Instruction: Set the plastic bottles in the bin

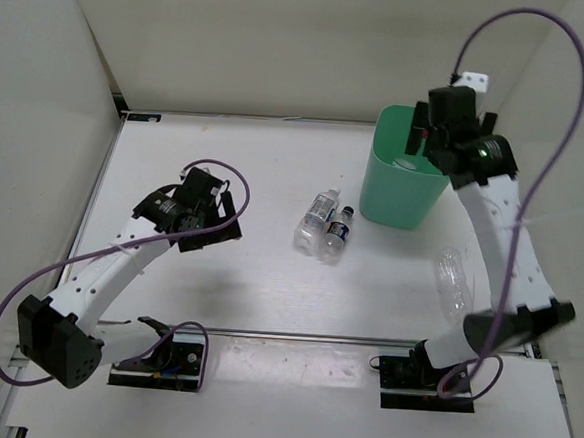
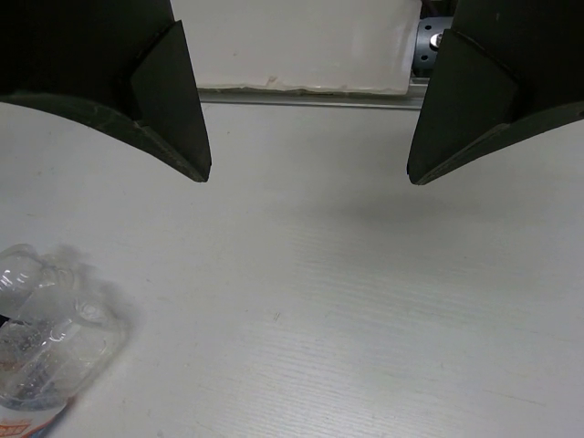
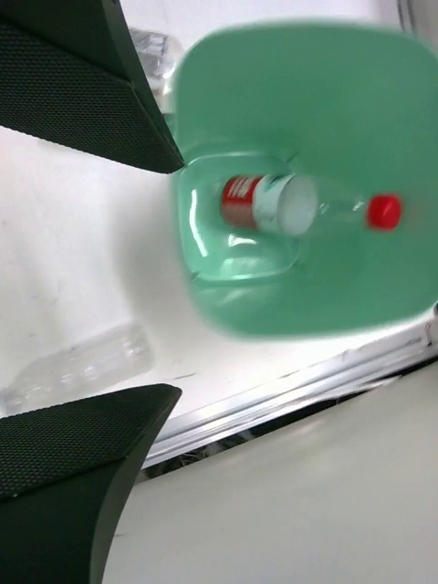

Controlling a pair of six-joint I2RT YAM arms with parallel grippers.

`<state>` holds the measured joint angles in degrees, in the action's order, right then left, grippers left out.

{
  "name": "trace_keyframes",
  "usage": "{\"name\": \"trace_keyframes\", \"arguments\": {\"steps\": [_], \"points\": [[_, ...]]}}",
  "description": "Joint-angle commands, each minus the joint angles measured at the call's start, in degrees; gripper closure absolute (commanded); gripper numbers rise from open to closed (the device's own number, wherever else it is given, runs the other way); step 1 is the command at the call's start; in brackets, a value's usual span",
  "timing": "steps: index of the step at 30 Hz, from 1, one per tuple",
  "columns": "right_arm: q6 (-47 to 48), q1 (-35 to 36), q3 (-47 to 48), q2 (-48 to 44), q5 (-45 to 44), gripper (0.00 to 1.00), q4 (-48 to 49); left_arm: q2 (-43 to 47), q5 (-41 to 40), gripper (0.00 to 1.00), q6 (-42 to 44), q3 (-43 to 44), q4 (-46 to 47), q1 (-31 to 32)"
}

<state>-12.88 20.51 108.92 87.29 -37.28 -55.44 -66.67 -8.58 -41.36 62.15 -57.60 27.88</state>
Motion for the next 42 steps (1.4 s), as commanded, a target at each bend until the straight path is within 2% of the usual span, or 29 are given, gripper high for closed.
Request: {"name": "trace_keyframes", "arguments": {"steps": [1, 2, 6, 12, 16, 20, 24, 36, 42], "points": [[-6.8, -0.9, -9.0, -10.1, -5.3, 0.01, -5.8, -3.0, -0.6, 0.0, 0.6, 3.7, 1.5, 0.2], [-7.3, -1.4, -12.6, -14.3, -4.1, 0.01, -5.8, -3.9, 0.0, 0.0, 0.6, 3.7, 1.5, 0.2], [-6.1, -6.0, -30.5, -21.6, -0.3, 0.01, -5.8, -7.6, 1.0, 0.0, 1.7, 5.7, 1.5, 0.2], [10.1, -10.4, -49.4, -25.7, 6.0, 0.01, -4.2, -8.2, 2.2, 0.0, 2.2, 6.3, 3.4, 0.2], [11.6, -10.9, -58.3, -25.7, 3.8, 0.01, -1.7, -8.2, 2.7, 0.0, 2.8, 4.9, 3.9, 0.2], [15.1, -10.9, -66.6, -26.9, 0.4, 0.01, 5.2, -7.5, 3.9, 0.0, 3.3, 2.6, 3.9, 0.2], [16.0, -12.3, -69.5, -24.2, 2.4, 0.01, 9.5, -6.3, 5.1, 0.0, 3.3, 0.7, 5.0, 0.2], [17.3, -12.8, -68.1, -12.4, -3.8, 0.01, 15.9, -3.5, 5.7, 0.0, 3.3, -3.1, 5.0, 0.2], [16.7, -13.5, -68.0, -9.6, -5.3, 0.01, 16.6, -1.1, 6.2, 0.0, 2.8, -5.3, 5.5, 0.2]]}}
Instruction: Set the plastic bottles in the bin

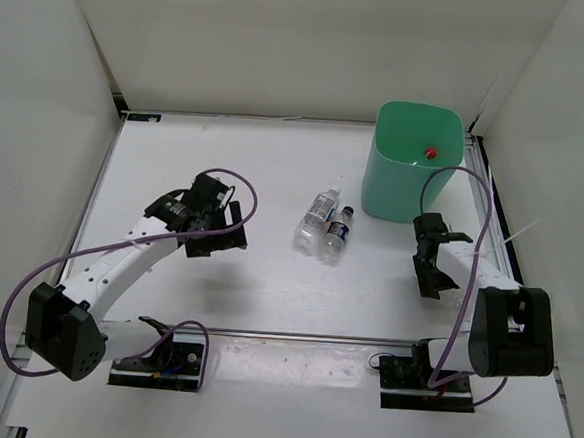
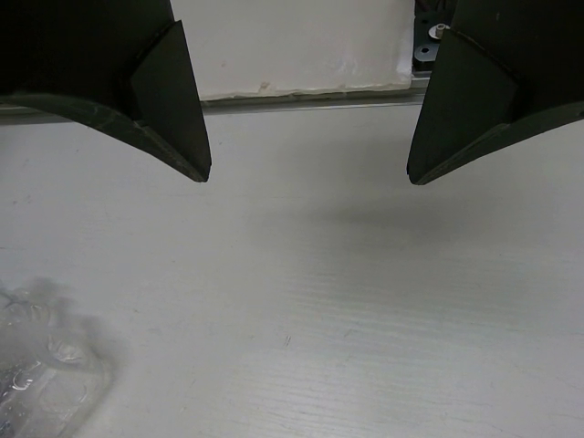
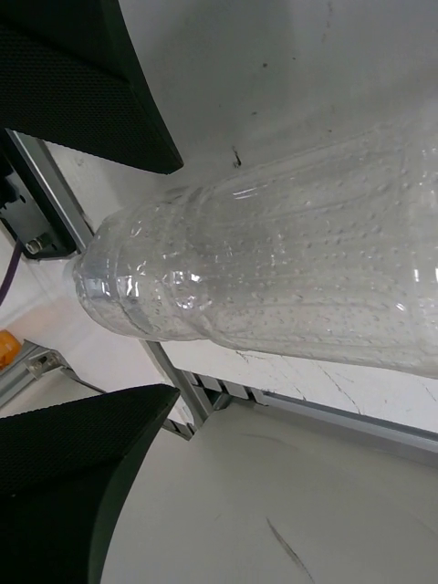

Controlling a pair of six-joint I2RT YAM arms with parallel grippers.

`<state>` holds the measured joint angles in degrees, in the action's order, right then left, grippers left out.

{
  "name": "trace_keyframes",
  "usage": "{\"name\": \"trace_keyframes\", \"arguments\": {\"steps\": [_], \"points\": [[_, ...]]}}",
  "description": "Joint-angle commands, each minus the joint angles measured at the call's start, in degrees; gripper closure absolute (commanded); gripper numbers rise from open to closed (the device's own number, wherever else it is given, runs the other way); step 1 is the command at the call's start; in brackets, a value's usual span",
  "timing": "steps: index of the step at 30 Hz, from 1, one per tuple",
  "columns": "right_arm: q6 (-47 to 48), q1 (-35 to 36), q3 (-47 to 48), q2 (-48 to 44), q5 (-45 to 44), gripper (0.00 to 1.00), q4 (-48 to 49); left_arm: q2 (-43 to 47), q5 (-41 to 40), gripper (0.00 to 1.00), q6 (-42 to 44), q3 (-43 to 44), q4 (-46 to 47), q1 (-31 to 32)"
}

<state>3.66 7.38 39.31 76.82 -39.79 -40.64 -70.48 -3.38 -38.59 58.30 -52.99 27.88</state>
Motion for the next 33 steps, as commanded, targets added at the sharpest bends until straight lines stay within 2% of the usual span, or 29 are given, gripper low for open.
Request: {"name": "trace_keyframes", "arguments": {"steps": [1, 7, 9, 12, 13, 16, 18, 19, 22, 25, 26, 28, 33], "points": [[0.2, -0.3, 1.6, 1.8, -2.7, 0.01, 1.8, 2.7, 1.5, 0.0, 0.0, -2.0, 1.5, 0.2], [0.8, -0.3, 2.8, 5.3, 1.6, 0.01, 1.6, 4.4, 2.1, 0.0, -0.5, -4.1, 2.1, 0.2], [1.5, -0.3, 2.8, 5.3, 2.1, 0.04, 1.0, 5.1, 2.1, 0.0, -0.5, -5.3, 2.1, 0.2], [2.1, -0.3, 2.8, 4.8, 4.4, 0.17, -0.3, 6.4, 2.1, 0.0, -0.5, -6.0, 2.6, 0.2], [2.1, -0.3, 2.8, 4.7, 5.0, 0.31, -0.3, 6.4, 2.1, 0.0, -0.5, -6.0, 2.6, 0.2], [2.1, -0.3, 2.3, 2.4, 5.0, 0.52, -2.2, 7.1, 2.1, 0.0, -0.5, -7.2, 2.6, 0.2], [0.4, -0.3, 1.6, 0.3, 4.4, 0.56, -4.0, 7.6, 2.1, 0.0, -1.1, -7.2, 2.6, 0.2], [-0.3, -0.3, 1.6, -1.2, 4.4, 0.62, -5.0, 7.6, 2.1, 0.0, -1.1, -7.2, 2.6, 0.2], [-3.8, -0.3, 5.5, -3.4, 5.7, 0.68, -10.1, 7.6, 2.1, 0.0, -1.1, -7.2, 2.6, 0.2], [-6.8, 1.2, 9.4, -4.8, 10.0, 0.86, -16.7, 6.9, 2.1, 0.0, -1.1, -6.6, 2.6, 0.2], [-7.6, 2.6, 11.6, -5.6, 12.1, 0.96, -18.1, 6.9, 2.1, 0.0, -1.1, -6.6, 2.6, 0.2], [-6.1, 3.8, 13.0, -7.5, 17.8, 1.0, -19.2, 5.4, 2.1, 0.0, -1.1, -5.4, 2.6, 0.2], [-8.7, 10.6, 18.6, -10.5, 14.0, 1.0, -21.5, 3.0, 2.7, 0.0, -1.6, -3.5, 2.6, 0.2]]}}
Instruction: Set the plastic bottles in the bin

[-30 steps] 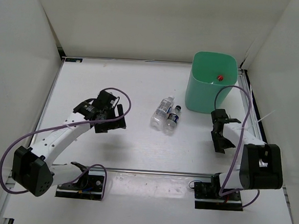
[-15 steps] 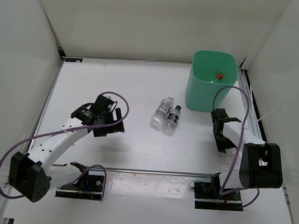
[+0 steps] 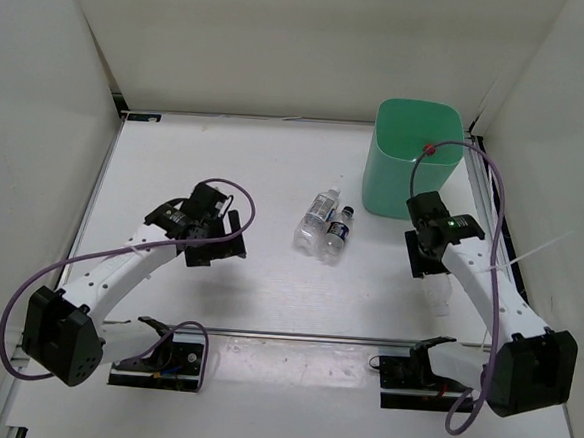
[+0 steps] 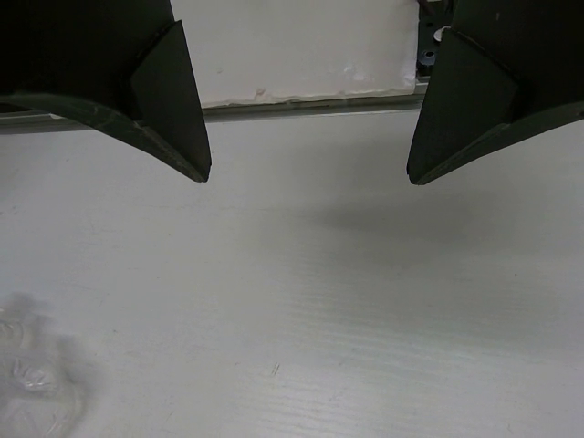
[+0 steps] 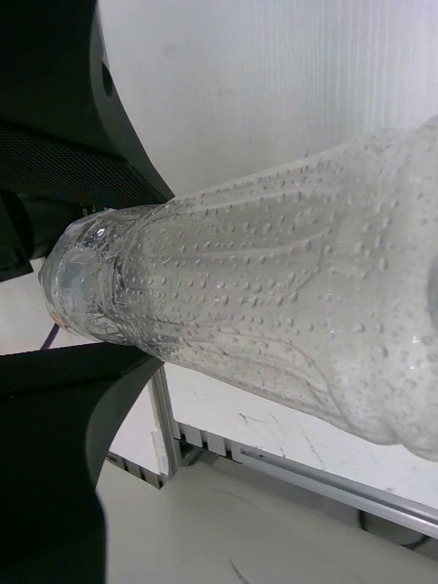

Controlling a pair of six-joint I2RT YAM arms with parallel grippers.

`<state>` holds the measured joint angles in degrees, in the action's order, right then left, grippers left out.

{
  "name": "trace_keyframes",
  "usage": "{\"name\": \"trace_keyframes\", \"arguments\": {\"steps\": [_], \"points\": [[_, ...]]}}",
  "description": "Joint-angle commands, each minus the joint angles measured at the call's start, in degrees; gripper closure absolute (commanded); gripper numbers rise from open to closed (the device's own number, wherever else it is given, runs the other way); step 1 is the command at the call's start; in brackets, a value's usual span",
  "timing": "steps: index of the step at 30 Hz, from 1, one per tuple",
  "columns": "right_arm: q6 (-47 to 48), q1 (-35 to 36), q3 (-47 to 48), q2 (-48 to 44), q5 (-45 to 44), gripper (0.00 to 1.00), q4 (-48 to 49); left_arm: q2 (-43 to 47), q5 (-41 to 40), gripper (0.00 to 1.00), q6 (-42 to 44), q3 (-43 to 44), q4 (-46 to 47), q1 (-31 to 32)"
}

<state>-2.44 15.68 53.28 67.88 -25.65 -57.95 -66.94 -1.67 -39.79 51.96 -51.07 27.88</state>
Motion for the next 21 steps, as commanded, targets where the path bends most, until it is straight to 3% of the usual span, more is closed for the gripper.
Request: {"name": "trace_keyframes", "arguments": {"steps": [1, 8, 13, 16, 18, 21], "points": [[-3.6, 3.2, 5.8, -1.5, -1.0, 1.0, -4.9, -1.3, 1.5, 0.0, -0.4, 3.8, 0.7, 0.2], [-10.0, 13.1, 17.6, -4.9, -8.4, 1.0, -10.1, -2.5, 1.0, 0.0, -0.4, 6.8, 0.7, 0.2], [-12.0, 16.3, 27.2, -7.2, -15.9, 0.97, -7.2, -3.6, 0.4, 0.0, -0.4, 10.1, -0.5, 0.2], [-8.1, 16.3, 31.0, -7.8, -19.0, 0.9, 2.3, -4.1, 0.4, 0.0, -0.4, 12.0, 0.1, 0.2], [1.3, 14.9, 31.5, -7.2, -19.0, 0.88, 16.5, -5.6, -0.6, 0.0, 0.2, 14.3, 0.1, 0.2], [5.9, 11.4, 34.8, -1.3, -17.4, 0.85, 28.3, -7.8, -2.7, 0.0, 0.8, 17.6, -0.5, 0.2]]}}
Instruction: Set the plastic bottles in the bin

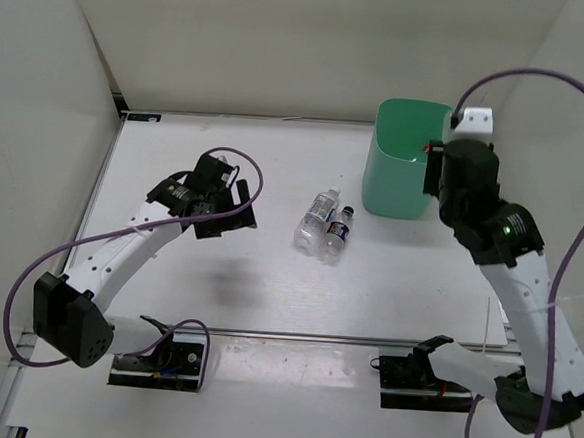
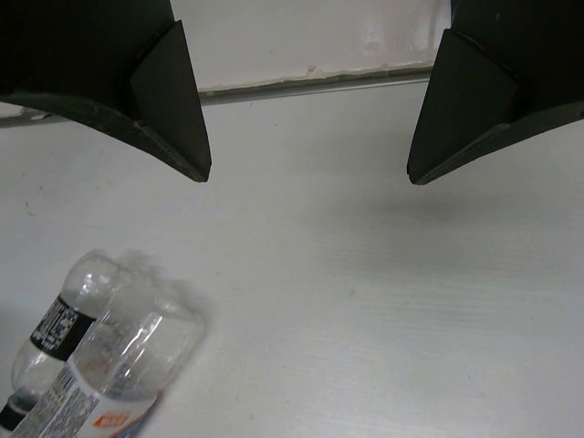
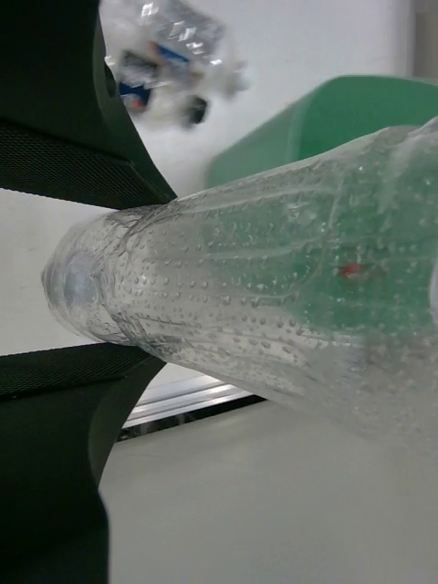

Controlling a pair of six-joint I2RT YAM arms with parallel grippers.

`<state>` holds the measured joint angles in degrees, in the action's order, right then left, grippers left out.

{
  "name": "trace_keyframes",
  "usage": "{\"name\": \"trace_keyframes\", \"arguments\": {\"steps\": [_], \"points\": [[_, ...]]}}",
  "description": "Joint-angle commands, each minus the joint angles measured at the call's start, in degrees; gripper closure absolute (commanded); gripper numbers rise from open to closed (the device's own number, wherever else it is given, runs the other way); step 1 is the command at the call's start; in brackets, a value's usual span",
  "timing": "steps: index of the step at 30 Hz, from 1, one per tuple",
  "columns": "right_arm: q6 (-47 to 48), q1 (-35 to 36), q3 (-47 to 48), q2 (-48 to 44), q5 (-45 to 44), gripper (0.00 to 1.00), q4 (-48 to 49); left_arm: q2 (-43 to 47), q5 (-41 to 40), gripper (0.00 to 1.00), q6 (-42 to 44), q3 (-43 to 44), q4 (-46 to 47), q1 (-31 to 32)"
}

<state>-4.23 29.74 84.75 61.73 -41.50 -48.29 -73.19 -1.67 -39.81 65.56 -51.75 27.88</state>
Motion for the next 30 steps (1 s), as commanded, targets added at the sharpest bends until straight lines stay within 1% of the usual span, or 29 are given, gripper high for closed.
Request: {"name": "trace_keyframes", "arguments": {"steps": [1, 2, 3, 4, 5, 7, 8, 10, 12, 14, 15, 16, 17, 19, 21, 23, 25, 26, 27, 29, 30], "points": [[6.9, -4.1, 5.9, 9.9, -0.1, 0.85, 18.7, -2.0, -3.4, 0.0, 0.8, 4.9, -0.5, 0.2], [6.3, -5.4, 9.0, 12.7, 1.1, 0.85, 18.7, -2.0, -3.9, 0.0, 0.8, 5.8, -1.1, 0.2], [6.3, -7.5, 15.0, 15.3, 2.8, 0.85, 18.7, -2.8, -4.0, 0.0, 0.8, 6.5, -1.1, 0.2], [5.6, -8.5, 18.1, 17.8, 3.5, 0.85, 18.7, -2.8, -4.6, 0.0, 0.8, 7.8, -1.1, 0.2], [4.9, -9.3, 21.0, 22.5, 4.2, 0.85, 18.7, -3.4, -5.4, 0.0, 0.8, 8.4, -1.6, 0.2], [3.7, -11.8, 28.0, 26.5, 6.2, 0.85, 18.7, -3.5, -6.1, 0.0, 0.8, 9.1, -1.6, 0.2], [3.1, -12.6, 29.5, 29.6, 8.2, 0.85, 18.7, -3.5, -6.2, 0.0, 0.8, 9.6, -1.6, 0.2], [2.0, -14.4, 31.5, 33.1, 9.6, 0.84, 18.2, -3.5, -6.8, 0.0, 0.8, 9.6, -1.6, 0.2], [1.1, -15.1, 32.1, 34.5, 10.9, 0.77, 18.1, -3.5, -7.3, 0.0, 0.8, 9.6, -1.6, 0.2], [-1.2, -16.8, 29.6, 35.2, 13.4, 0.69, 18.1, -3.5, -6.8, 0.0, 0.8, 9.6, -0.3, 0.2], [-1.8, -16.8, 28.8, 35.2, 14.6, 0.52, 18.1, -3.5, -6.2, 0.0, 1.7, 9.6, 0.4, 0.2], [-2.5, -17.7, 28.1, 35.2, 15.9, 0.37, 18.1, -3.5, -5.5, 0.0, 2.5, 9.6, 1.1, 0.2], [-3.9, -18.3, 26.9, 35.2, 18.5, 0.15, 17.5, -3.5, -4.0, 0.0, 2.5, 9.6, 2.8, 0.2], [-5.5, -18.3, 26.9, 34.1, 19.3, 0.0, 16.5, -4.0, -2.3, 0.0, 4.7, 9.6, 5.0, 0.2], [-8.6, -17.4, 27.7, 32.9, 18.7, 0.0, 13.1, -5.8, -2.3, 0.01, 5.4, 9.6, 8.1, 0.2], [-8.6, -15.9, 27.0, 29.9, 17.9, 0.0, 11.2, -7.8, -3.0, 0.01, 5.4, 9.6, 10.3, 0.2], [-12.1, -15.1, 27.0, 26.2, 17.4, 0.0, 8.8, -13.8, -1.8, 0.01, 7.1, 13.8, 11.2, 0.2], [-13.1, -13.9, 27.0, 24.8, 19.3, 0.0, 7.0, -16.4, -0.9, 0.05, 8.2, 15.8, 11.2, 0.2], [-13.1, -13.2, 26.3, 21.4, 20.6, 0.0, 7.0, -21.6, 1.6, 0.07, 9.3, 20.3, 11.2, 0.2], [-14.6, -10.1, 23.7, 17.6, 21.3, 0.0, 6.2, -26.5, 3.9, 0.07, 12.5, 24.7, 11.8, 0.2], [-15.2, -9.0, 20.2, 13.8, 21.3, 0.0, 5.7, -30.9, 5.7, 0.08, 13.2, 28.8, 11.8, 0.2]]}}
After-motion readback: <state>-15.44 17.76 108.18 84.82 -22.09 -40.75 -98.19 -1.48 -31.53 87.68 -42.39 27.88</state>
